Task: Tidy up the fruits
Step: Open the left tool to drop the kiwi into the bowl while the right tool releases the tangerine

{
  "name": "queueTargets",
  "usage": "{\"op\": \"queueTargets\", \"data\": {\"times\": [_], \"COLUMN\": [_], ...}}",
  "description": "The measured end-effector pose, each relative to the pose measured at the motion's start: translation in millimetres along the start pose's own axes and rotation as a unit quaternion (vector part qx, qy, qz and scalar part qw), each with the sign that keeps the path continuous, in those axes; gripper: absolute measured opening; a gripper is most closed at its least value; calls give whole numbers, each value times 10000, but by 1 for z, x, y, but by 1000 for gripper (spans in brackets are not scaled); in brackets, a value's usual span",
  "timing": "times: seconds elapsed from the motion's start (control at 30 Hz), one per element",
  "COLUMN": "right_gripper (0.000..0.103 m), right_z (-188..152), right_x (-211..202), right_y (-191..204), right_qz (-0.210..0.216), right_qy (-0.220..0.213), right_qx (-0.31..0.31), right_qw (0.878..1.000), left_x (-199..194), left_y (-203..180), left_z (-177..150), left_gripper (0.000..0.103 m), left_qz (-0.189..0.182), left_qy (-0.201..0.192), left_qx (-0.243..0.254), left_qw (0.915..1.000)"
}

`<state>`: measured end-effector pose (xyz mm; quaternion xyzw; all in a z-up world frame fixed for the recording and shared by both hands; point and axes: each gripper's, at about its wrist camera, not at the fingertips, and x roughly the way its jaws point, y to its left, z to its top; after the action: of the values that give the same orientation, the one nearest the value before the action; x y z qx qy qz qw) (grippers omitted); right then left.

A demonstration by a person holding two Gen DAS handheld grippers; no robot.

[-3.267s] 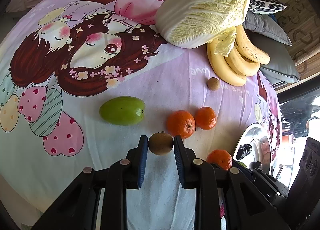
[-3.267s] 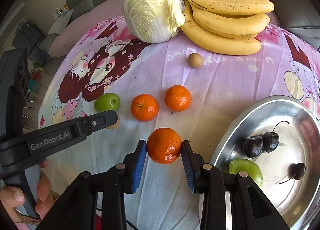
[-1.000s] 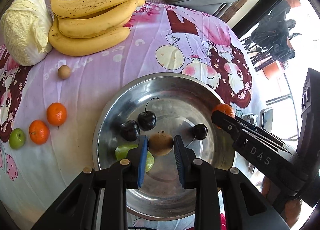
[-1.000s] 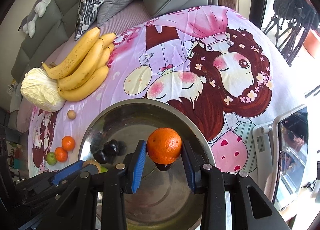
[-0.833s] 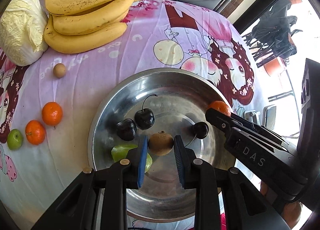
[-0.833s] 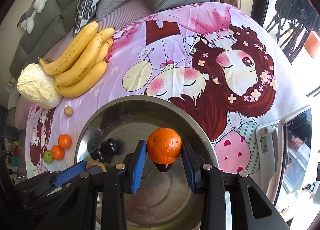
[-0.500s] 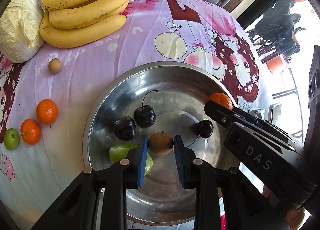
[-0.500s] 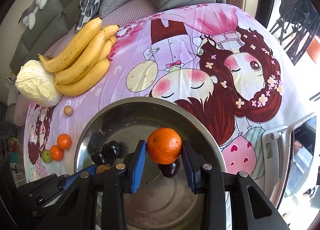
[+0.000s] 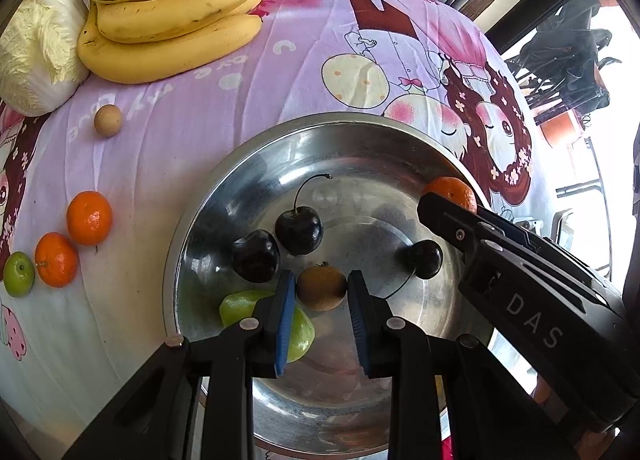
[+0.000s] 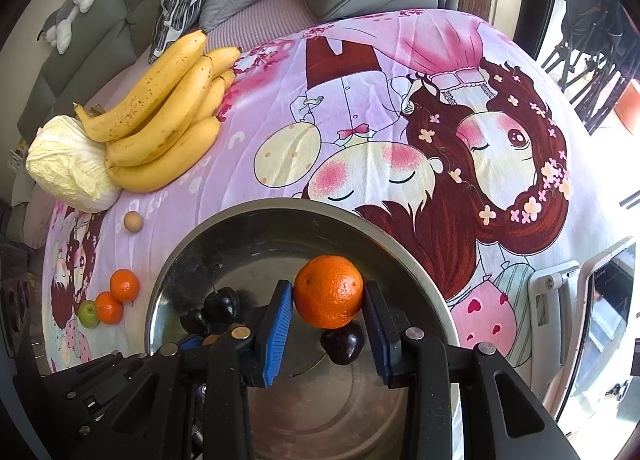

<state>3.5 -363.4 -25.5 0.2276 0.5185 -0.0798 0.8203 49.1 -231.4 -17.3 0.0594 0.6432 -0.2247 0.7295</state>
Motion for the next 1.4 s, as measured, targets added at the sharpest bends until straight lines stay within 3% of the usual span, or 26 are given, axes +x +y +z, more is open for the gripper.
{"op": "queueTargets", "data": {"times": [0.3,0.53,0.63,1.03,1.4], "right_gripper": [39,41,41,41,55], "right_z": [1,1,1,0,-2], "right_x": [-2,-8,-11,-9,-4], "right_y": [1,1,-2,-5,1], "right_qz": [-8,57,78,65,30], "right_qy": [-81,-183,-220,-149,-21], "right_qx": [24,41,106,215,185], "right_qw": [10000,9998,9997,9996,9998], "left_x": [-1,-8,-11,-38,-45], "left_y": [0,-2,-2,30,86], "left_z": [-1,-1,-1,-7,-10], "left_gripper": [28,44,59,60,60], "left_qz": [-11,3,-31,95,505], "left_qy": [9,-52,-58,-388,-436], "left_qx": [-67,-100,-165,-647,-1355], "left_qw": [10000,9999,9998,9971,9885]}}
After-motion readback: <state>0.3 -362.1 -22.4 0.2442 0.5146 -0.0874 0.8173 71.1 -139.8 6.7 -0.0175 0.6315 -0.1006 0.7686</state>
